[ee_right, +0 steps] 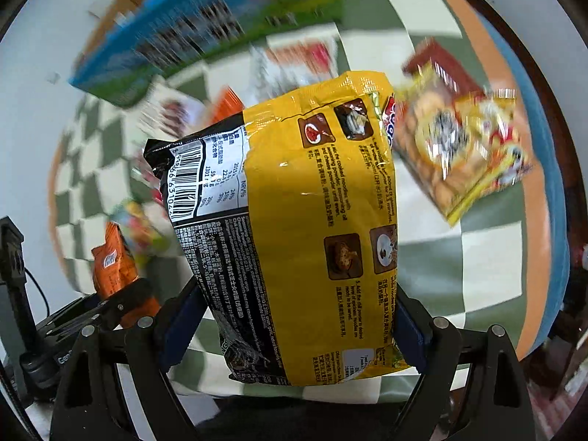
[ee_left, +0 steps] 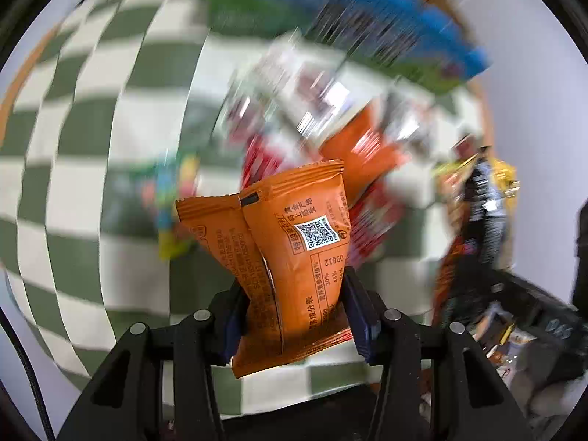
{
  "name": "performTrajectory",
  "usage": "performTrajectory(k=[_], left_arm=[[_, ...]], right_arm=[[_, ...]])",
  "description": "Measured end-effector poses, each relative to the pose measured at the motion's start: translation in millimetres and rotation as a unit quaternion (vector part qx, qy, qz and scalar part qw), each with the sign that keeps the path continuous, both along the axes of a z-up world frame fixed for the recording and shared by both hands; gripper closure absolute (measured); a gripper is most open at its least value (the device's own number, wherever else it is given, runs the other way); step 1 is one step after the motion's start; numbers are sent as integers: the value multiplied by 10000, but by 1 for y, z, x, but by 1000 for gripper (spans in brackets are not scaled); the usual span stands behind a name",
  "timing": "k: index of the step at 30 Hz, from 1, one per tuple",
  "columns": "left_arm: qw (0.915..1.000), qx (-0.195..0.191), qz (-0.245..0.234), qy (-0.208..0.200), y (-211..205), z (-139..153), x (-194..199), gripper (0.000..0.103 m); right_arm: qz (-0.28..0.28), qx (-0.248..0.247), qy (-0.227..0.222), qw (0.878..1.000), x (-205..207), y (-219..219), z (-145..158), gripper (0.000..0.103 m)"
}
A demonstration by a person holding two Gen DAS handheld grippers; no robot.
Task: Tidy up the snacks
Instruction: 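Carry both packets into the cardboard box and open both tools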
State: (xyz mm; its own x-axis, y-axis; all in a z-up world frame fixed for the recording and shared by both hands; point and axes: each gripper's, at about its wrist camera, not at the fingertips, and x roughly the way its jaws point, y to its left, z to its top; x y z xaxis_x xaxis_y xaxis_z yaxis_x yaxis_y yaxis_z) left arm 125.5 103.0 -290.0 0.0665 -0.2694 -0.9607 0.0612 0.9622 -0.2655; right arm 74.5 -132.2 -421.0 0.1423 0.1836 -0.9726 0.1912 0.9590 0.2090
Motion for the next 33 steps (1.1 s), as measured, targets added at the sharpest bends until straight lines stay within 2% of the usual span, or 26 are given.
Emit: performTrajectory(k=[3,5,9,12,15,19,20,21,25,33], left_arm=[[9991,-250,-60,-342,-18,44,29,58],[9977,-386,-99,-542,-27,71,52,57],[9960,-332,-24,-835,-49,94,117,57],[9959,-239,65,-871,-67,90,167,57],[9970,-150,187,-730,-72,79,217,57],[9983,19,245,-520,-84,61,270,57],[9987,58,232,-446,-87,53,285,57],[9989,89,229,-391,-92,50,298,57],[9993,231,252,-128,-103,22,346,57],[9981,521,187,261,-109,-33,404,57]], right_arm=[[12,166,-318,9994,20,-2,34,11],[12,235,-537,9983,36,15,65,11],[42,226,-950,9952,86,-5,99,11],[39,88,-1165,9931,124,1,122,11],[38,108,-1194,9928,165,11,140,11],[135,35,-1157,9932,221,17,142,11],[161,14,-1113,9937,241,14,134,11],[159,9,-1075,9941,250,29,151,11],[251,-96,-819,9963,299,39,133,11],[490,-209,-248,9983,375,40,57,11]])
